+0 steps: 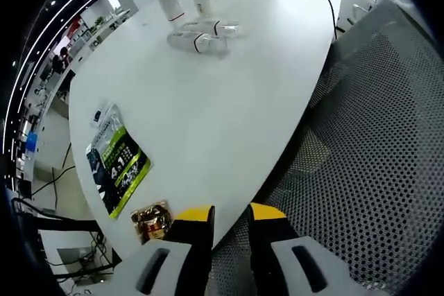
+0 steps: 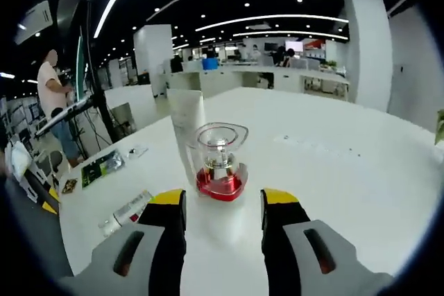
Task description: Arrange the skincare products in the storage area until every visible bottle or jar stands upright without overlapping.
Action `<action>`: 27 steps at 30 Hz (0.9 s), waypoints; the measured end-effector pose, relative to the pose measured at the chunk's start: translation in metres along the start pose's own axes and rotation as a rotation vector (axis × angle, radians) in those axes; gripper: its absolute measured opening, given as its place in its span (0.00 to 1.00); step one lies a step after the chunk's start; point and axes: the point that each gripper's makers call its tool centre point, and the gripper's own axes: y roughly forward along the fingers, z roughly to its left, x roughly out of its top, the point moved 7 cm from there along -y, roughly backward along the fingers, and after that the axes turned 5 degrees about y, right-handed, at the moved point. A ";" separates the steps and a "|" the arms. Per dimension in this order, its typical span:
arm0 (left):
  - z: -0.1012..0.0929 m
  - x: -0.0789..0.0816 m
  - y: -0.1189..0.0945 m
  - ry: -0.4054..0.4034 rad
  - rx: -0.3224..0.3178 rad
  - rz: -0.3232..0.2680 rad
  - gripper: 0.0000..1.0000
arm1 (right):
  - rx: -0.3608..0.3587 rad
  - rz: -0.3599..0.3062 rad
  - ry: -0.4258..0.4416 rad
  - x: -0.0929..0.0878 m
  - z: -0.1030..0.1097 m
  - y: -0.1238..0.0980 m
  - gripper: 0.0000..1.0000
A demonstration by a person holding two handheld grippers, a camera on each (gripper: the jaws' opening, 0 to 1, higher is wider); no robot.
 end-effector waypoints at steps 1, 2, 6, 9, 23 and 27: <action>0.000 0.000 0.000 0.000 0.000 0.000 0.20 | 0.009 0.010 -0.022 -0.001 -0.002 0.002 0.40; 0.000 0.000 0.000 -0.001 -0.001 0.000 0.20 | 0.019 0.011 -0.036 -0.001 -0.003 0.003 0.40; 0.000 0.000 0.000 0.001 -0.004 0.004 0.20 | 0.066 0.017 -0.032 -0.002 -0.004 0.009 0.38; 0.000 0.000 0.000 0.000 -0.004 0.006 0.20 | 0.098 0.023 -0.014 -0.002 -0.002 0.012 0.29; 0.000 -0.001 0.001 -0.006 -0.005 0.009 0.20 | 0.038 0.009 0.015 0.006 0.001 0.034 0.29; 0.001 -0.002 0.001 -0.009 -0.005 0.012 0.20 | 0.034 0.009 0.016 0.008 0.001 0.038 0.29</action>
